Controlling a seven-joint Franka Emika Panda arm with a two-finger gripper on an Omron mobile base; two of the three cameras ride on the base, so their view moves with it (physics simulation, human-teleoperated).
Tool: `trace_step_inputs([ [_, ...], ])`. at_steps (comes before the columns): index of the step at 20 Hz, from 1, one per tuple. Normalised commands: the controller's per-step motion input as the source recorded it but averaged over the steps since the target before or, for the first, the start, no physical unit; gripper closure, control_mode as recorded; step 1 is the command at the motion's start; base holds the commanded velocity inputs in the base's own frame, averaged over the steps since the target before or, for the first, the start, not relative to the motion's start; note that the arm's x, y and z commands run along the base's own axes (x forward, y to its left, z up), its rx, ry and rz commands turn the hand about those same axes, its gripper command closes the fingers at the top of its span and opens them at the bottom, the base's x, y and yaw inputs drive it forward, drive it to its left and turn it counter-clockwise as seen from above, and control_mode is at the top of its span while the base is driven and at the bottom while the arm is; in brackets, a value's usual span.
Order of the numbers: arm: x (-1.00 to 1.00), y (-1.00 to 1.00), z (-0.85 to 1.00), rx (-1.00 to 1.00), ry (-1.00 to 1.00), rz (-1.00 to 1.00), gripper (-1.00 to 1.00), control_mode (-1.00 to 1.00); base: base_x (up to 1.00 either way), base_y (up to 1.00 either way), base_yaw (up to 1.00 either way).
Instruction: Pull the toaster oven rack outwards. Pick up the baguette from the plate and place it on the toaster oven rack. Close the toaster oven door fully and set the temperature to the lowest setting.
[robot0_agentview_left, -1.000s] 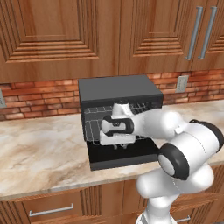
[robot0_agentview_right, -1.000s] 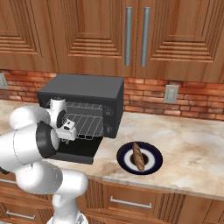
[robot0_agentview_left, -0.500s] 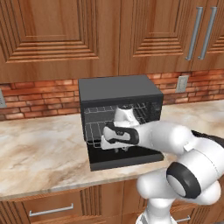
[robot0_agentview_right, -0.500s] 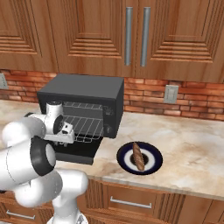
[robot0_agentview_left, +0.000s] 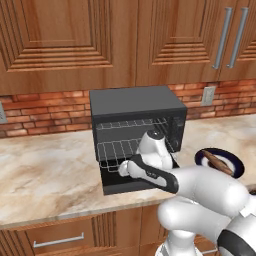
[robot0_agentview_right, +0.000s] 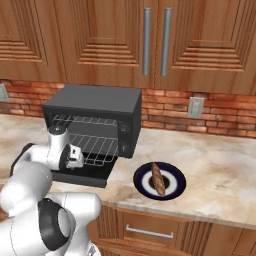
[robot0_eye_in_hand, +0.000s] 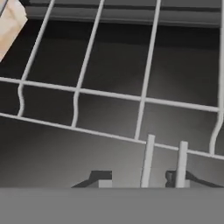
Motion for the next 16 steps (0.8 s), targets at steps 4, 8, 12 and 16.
trace_step_inputs([
  [4, -1.00, 0.00, 0.38, 0.04, 0.00, 0.00, 1.00, -1.00, 0.00, 0.00, 0.00],
  [8, -1.00, 0.01, 0.44, 0.01, 0.00, 0.00, 1.00, -1.00, 0.00, 0.00, 0.00],
  [12, -1.00, 0.00, 0.79, 0.00, -0.03, 0.00, 1.00, -1.00, 0.00, 0.00, 0.00],
  [16, -1.00, 0.00, 1.00, 0.00, -0.17, -0.04, 1.00, -1.00, 0.00, 0.00, 0.00],
])
